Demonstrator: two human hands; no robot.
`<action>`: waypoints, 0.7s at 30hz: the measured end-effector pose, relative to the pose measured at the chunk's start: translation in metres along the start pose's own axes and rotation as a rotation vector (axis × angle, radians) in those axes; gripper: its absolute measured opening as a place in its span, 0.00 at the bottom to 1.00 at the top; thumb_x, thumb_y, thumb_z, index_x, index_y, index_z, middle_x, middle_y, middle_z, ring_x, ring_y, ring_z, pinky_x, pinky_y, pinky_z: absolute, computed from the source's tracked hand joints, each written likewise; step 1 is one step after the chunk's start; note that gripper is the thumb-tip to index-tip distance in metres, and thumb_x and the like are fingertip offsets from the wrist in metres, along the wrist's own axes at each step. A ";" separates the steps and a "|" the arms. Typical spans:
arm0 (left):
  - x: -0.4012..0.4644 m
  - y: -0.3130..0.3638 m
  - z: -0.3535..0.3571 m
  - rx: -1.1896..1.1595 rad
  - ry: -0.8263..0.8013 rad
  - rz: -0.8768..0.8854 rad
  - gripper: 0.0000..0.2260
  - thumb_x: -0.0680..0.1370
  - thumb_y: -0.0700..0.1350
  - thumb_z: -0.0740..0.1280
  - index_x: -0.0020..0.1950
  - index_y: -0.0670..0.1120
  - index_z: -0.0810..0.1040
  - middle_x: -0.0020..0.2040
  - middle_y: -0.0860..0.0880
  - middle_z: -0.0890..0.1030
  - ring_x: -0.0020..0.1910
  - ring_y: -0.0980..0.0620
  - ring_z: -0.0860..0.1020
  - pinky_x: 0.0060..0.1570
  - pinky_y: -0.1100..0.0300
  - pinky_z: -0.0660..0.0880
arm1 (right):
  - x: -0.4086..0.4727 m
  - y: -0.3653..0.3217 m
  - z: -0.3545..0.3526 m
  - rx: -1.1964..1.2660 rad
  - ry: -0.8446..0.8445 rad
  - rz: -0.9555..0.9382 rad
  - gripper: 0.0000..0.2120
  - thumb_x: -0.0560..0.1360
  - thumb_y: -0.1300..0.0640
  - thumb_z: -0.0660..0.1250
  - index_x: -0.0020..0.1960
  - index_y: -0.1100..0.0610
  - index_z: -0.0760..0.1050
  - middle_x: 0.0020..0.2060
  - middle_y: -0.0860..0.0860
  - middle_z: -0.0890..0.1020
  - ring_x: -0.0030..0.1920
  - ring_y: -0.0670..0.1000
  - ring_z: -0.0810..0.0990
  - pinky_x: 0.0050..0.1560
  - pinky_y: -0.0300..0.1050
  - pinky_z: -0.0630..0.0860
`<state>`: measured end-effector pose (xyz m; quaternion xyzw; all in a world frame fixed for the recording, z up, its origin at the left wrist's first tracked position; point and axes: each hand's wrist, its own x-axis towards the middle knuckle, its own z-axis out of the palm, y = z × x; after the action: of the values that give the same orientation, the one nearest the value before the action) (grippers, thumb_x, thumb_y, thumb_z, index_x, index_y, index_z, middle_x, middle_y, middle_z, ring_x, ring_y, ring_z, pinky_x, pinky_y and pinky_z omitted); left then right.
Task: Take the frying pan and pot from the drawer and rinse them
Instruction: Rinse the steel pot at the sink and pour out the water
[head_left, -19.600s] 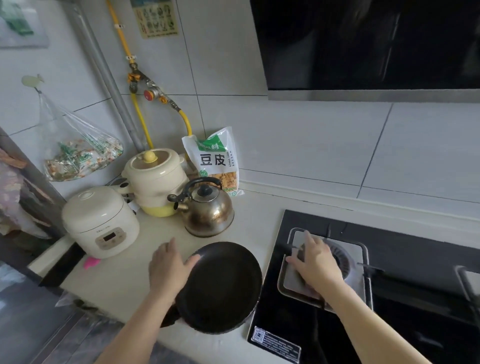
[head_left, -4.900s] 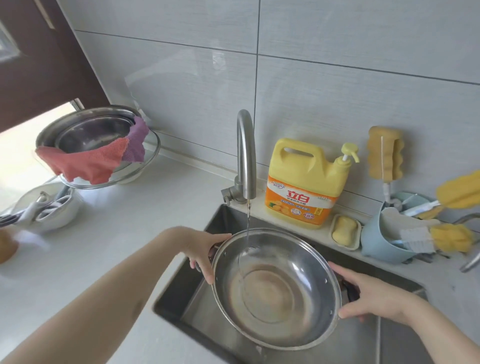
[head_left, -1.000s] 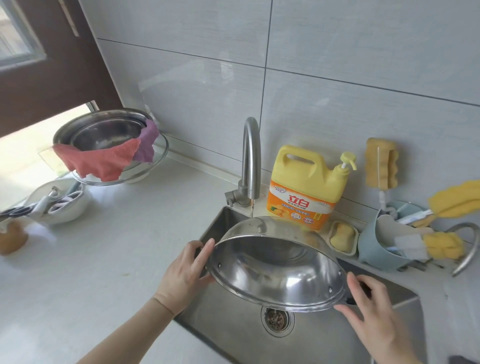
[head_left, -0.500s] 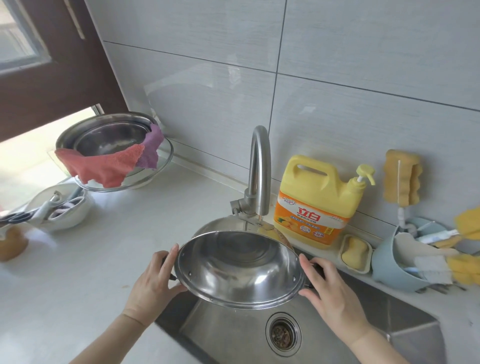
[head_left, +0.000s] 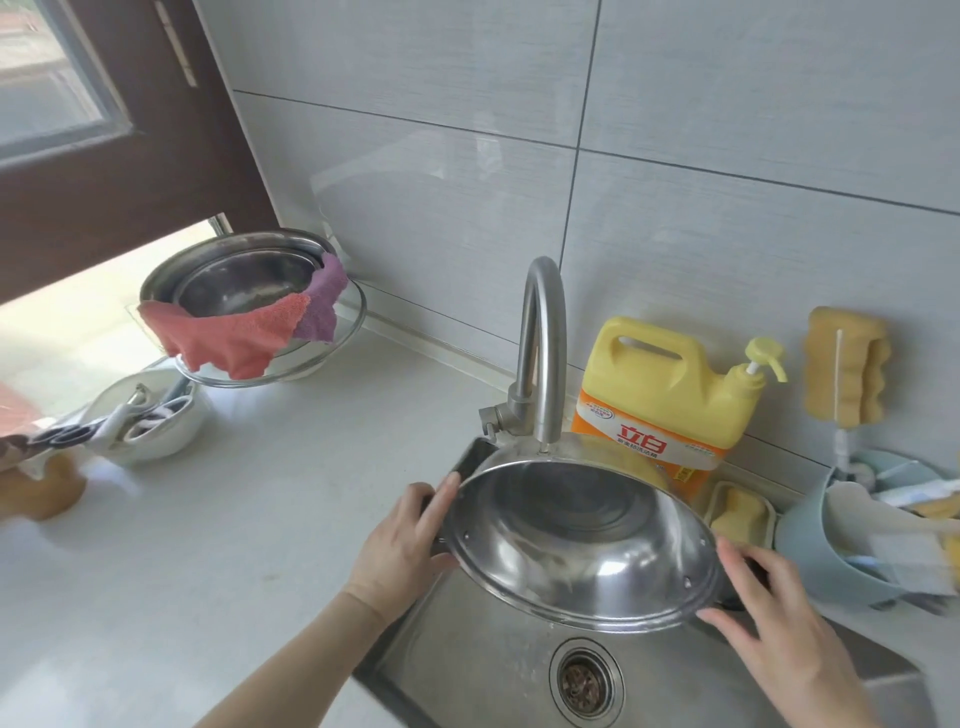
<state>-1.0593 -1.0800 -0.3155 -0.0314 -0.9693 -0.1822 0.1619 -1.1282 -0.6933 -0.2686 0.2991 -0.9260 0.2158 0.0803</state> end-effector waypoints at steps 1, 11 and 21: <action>0.004 0.005 0.003 0.004 0.001 0.013 0.57 0.60 0.49 0.84 0.80 0.51 0.50 0.52 0.47 0.68 0.37 0.47 0.78 0.28 0.59 0.75 | -0.005 0.004 -0.002 -0.042 0.035 0.004 0.28 0.78 0.35 0.56 0.74 0.44 0.58 0.55 0.54 0.72 0.45 0.54 0.80 0.29 0.48 0.80; -0.007 0.001 -0.008 -0.016 0.027 0.007 0.59 0.59 0.49 0.84 0.80 0.52 0.49 0.52 0.47 0.69 0.36 0.48 0.78 0.27 0.59 0.75 | 0.000 -0.002 0.002 -0.048 -0.003 0.032 0.46 0.67 0.48 0.78 0.77 0.42 0.55 0.56 0.54 0.71 0.45 0.55 0.81 0.29 0.49 0.81; -0.053 -0.048 -0.049 -0.032 0.027 -0.154 0.57 0.54 0.45 0.86 0.76 0.48 0.59 0.52 0.47 0.71 0.31 0.56 0.80 0.23 0.58 0.76 | 0.043 -0.046 0.042 0.010 -0.019 -0.189 0.61 0.59 0.57 0.84 0.79 0.45 0.48 0.54 0.51 0.70 0.49 0.46 0.73 0.33 0.38 0.77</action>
<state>-1.0000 -1.1422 -0.3061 0.0430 -0.9635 -0.2101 0.1599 -1.1369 -0.7681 -0.2775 0.3876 -0.8933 0.2091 0.0900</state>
